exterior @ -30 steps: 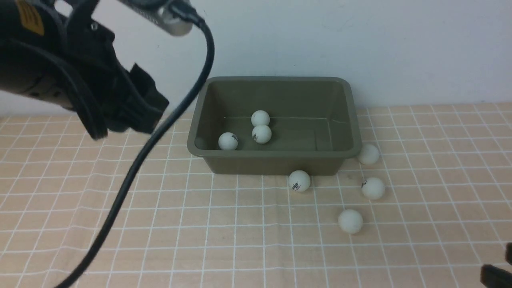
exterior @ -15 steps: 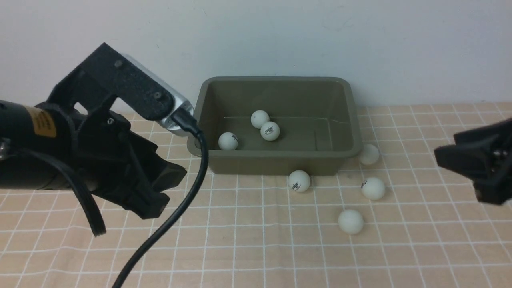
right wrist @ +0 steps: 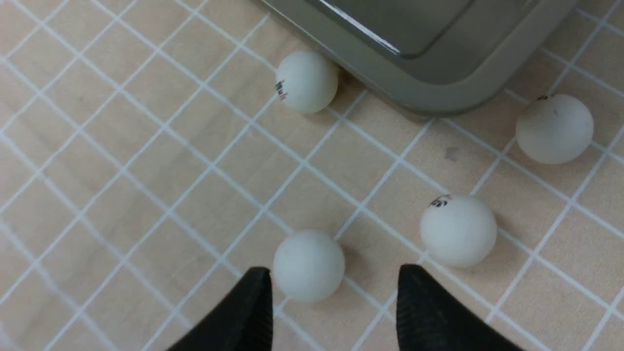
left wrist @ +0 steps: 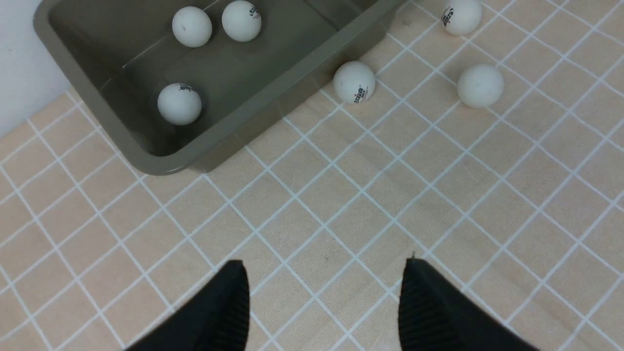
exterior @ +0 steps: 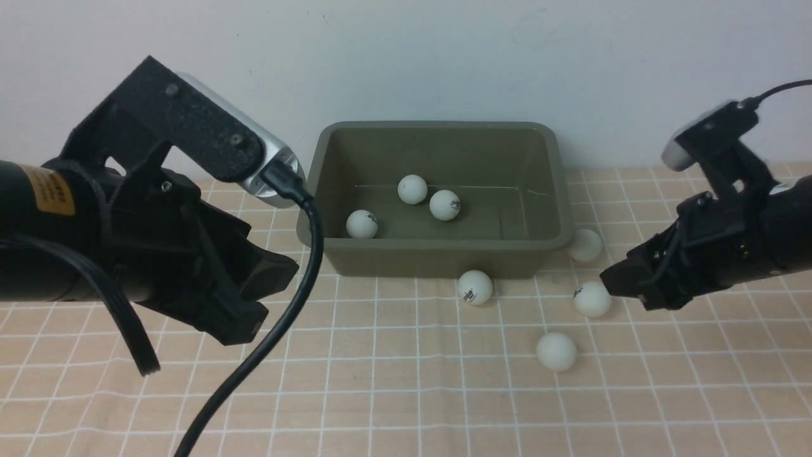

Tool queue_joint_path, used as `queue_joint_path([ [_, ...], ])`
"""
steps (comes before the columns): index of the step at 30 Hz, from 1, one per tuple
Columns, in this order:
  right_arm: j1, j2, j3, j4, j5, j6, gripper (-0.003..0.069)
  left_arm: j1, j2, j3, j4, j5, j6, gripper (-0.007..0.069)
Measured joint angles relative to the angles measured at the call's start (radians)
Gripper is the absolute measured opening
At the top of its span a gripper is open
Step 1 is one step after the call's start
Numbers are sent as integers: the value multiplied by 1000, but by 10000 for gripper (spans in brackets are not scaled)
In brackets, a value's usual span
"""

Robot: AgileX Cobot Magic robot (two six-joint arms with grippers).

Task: Put the table tennis balls into the box on the light coffee tablecloth.
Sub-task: 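Reach for and grasp a ping pong ball on the table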

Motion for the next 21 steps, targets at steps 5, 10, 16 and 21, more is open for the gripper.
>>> queue_joint_path([
  [5,-17,77,-76,0,-61,107,359,0,0,1,-7,2,0,340],
  [10,-43,168,-207,0,31,155,362,0,0,1,-34,2,0,340],
  [16,-43,249,-254,-94,62,161,362,0,0,1,-42,3,0,340],
  [21,-43,308,-255,-197,57,183,362,0,0,1,-43,3,0,340],
])
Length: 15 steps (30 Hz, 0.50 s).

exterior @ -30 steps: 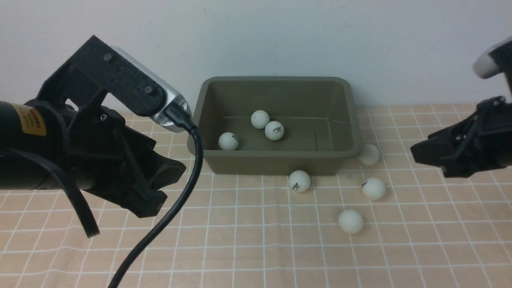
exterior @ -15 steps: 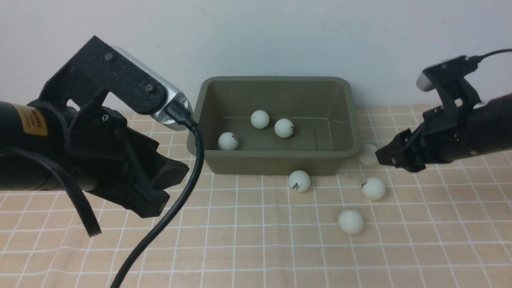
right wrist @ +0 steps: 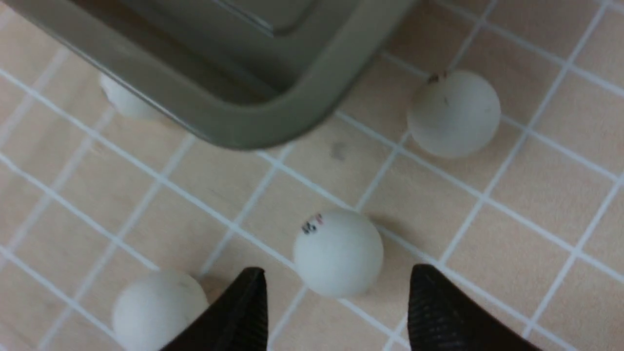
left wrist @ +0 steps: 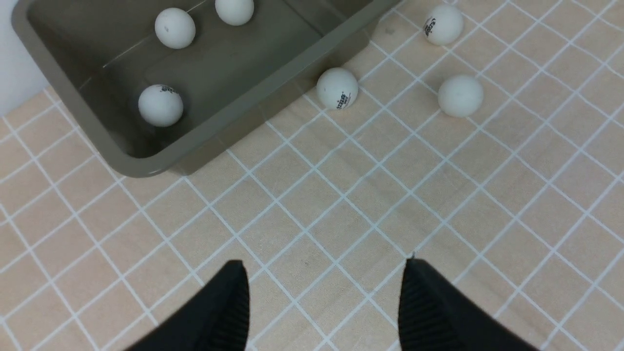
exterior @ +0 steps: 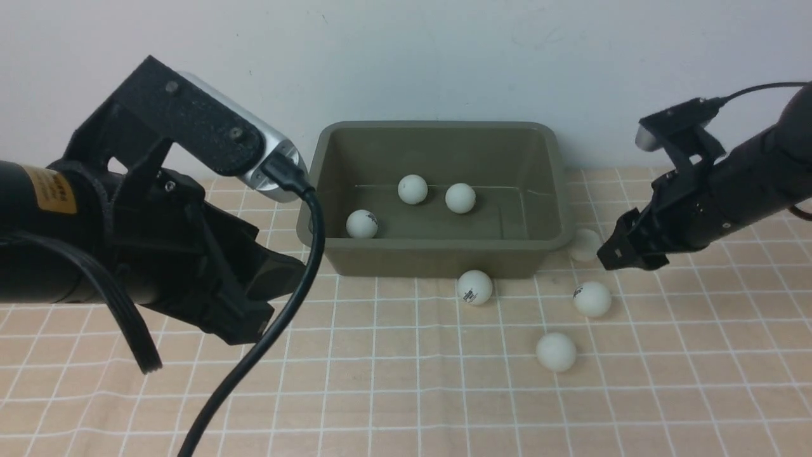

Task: Put the table tennis balls into the box on the light coffee tablecloth.
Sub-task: 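Reach for and grasp a ping pong ball on the table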

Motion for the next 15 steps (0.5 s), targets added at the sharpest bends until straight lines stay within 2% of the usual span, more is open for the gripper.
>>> queue_joint_path([
  [6,0,42,-1,-8,0,-44,362,0,0,0,0,0,0,340],
  [11,0,75,-3,29,-4,-135,362,0,0,0,0,0,0,340],
  [15,0,105,-4,32,-7,-146,362,0,0,0,0,0,0,340],
])
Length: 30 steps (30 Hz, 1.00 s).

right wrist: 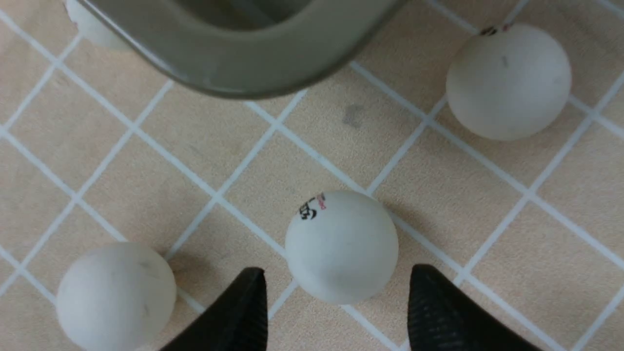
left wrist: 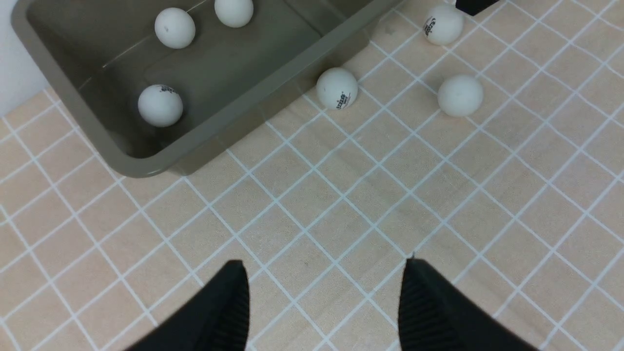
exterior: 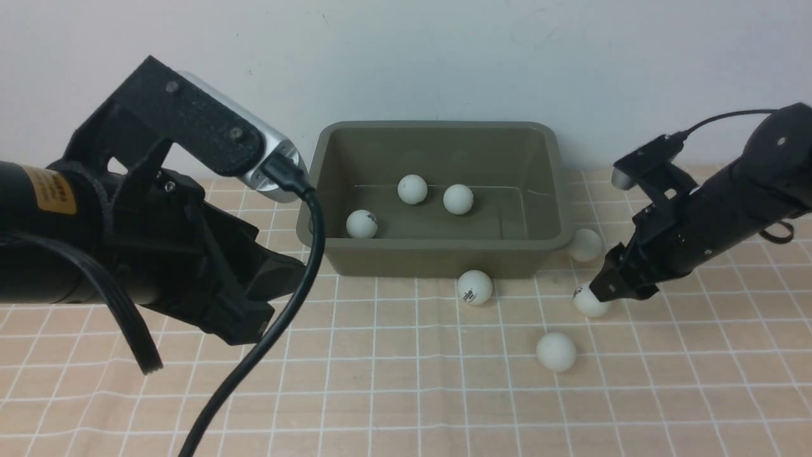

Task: Put the table tennis balls into the box on the light coffee tablecloth.
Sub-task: 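Reach for and grasp a ping pong ball on the table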

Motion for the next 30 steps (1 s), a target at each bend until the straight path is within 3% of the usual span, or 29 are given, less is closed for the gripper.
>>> queue_joint_path([
  [18,19,96,-7,107,-57,-84,362,0,0,0,0,0,0,340],
  [27,40,96,-7,106,-134,-60,352,0,0,0,0,0,0,340],
  [30,41,96,-7,88,-141,-1,337,0,0,0,0,0,0,340],
])
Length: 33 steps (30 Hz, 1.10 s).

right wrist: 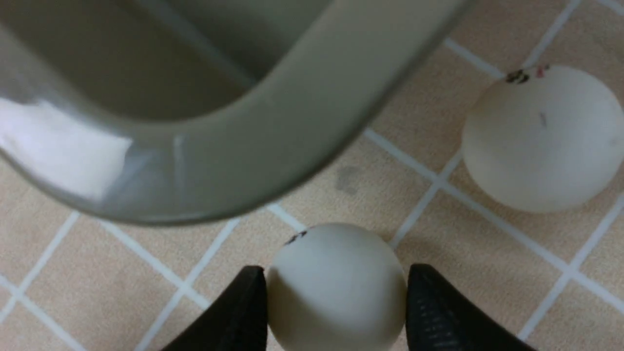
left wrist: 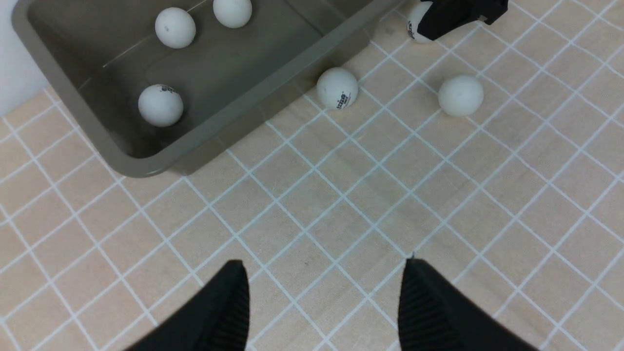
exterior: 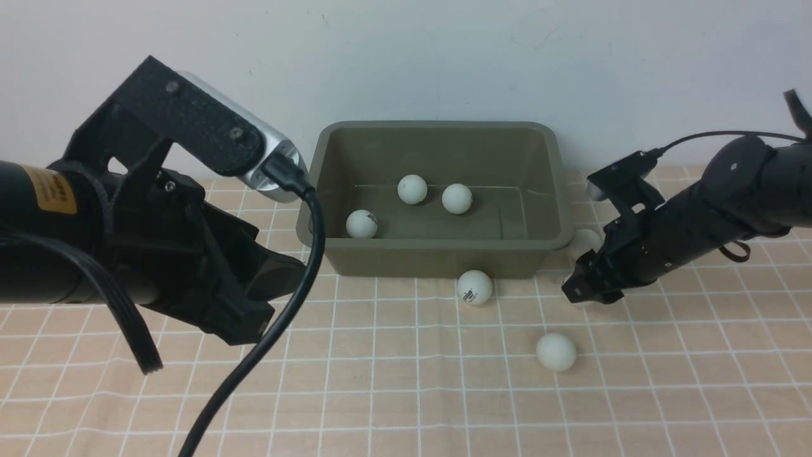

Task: Put the table tennis balls into the box on the light coffee tablecloth.
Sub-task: 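Reach for and grasp a ping pong ball on the table, then release the ping pong ball into the bin and lift the gripper away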

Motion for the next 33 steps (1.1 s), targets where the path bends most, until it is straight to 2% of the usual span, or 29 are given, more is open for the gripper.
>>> queue_joint_path([
  [8,-1,-51,0,-42,50,38,337,0,0,0,0,0,0,340],
  [19,-64,-251,0,-85,115,87,337,0,0,0,0,0,0,340],
  [23,-51,-268,-13,-3,112,-3,337,0,0,0,0,-1,0,340],
  [26,-21,-244,-72,113,109,-103,337,0,0,0,0,-2,0,340],
  [29,10,-186,-156,165,113,-128,337,0,0,0,0,-2,0,340],
  [33,38,-103,-267,176,137,-124,337,0,0,0,0,-2,0,340],
])
